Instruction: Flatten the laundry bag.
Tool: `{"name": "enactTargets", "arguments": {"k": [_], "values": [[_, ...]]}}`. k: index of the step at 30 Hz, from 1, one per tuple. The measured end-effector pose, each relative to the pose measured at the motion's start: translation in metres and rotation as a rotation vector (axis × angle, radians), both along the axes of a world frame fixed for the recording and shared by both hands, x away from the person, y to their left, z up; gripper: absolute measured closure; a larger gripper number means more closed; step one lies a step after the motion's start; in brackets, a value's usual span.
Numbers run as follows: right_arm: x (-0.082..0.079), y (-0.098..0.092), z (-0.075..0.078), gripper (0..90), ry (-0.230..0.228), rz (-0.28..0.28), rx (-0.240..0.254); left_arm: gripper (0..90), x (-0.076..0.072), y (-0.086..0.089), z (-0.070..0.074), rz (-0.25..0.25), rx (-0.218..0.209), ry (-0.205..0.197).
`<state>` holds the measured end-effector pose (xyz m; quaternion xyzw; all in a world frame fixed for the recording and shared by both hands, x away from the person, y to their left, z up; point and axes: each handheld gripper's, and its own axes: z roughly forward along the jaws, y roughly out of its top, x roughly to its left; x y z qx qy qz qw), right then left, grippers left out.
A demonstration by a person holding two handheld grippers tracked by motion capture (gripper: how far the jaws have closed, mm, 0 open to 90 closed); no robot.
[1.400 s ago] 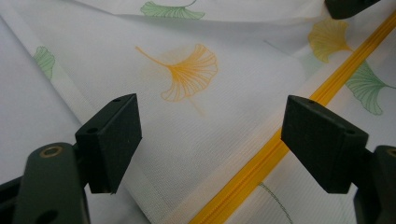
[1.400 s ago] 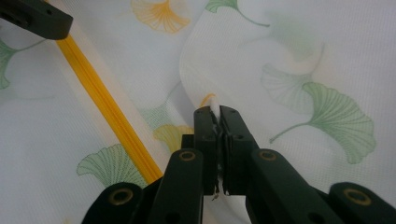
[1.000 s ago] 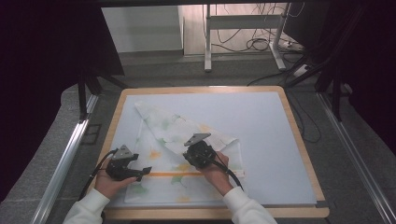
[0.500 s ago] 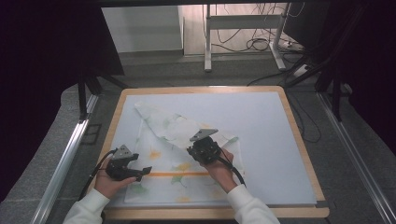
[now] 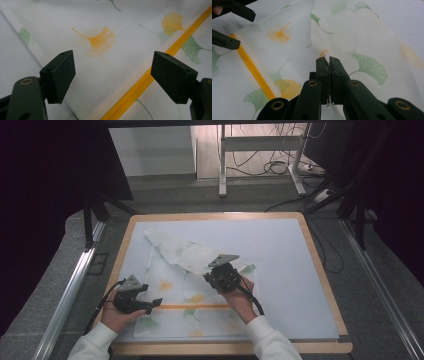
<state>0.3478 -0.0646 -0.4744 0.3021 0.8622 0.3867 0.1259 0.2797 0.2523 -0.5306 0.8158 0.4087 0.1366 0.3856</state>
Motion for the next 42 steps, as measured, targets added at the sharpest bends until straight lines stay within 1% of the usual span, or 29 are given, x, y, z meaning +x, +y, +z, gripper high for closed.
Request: {"name": "enactTargets", "arguments": {"k": [9, 16, 24, 31, 34, 42], "values": [[0.007, -0.012, 0.007, 86.1, -0.007, -0.032, 0.024, 19.1, 0.0, 0.0, 0.0, -0.002, 0.002, 0.002], [0.013, -0.019, 0.009, 86.0, -0.013, -0.054, 0.033, 19.1, 0.0, -0.001, 0.0, 0.0, 0.002, 0.004], [0.02, -0.028, 0.012, 86.1, -0.007, -0.078, 0.047, 19.2, 0.0, -0.001, 0.0, -0.001, 0.006, 0.006], [0.027, -0.034, 0.01, 86.1, -0.004, -0.101, 0.059, 19.1, 0.0, -0.001, 0.0, 0.0, 0.007, 0.004], [0.031, -0.037, 0.011, 86.1, 0.002, -0.113, 0.075, 18.8, 0.0, -0.001, 0.0, 0.004, 0.007, 0.004], [0.04, -0.044, 0.008, 86.1, 0.016, -0.138, 0.082, 18.9, 0.0, -0.002, 0.0, 0.002, 0.007, 0.004]]}}
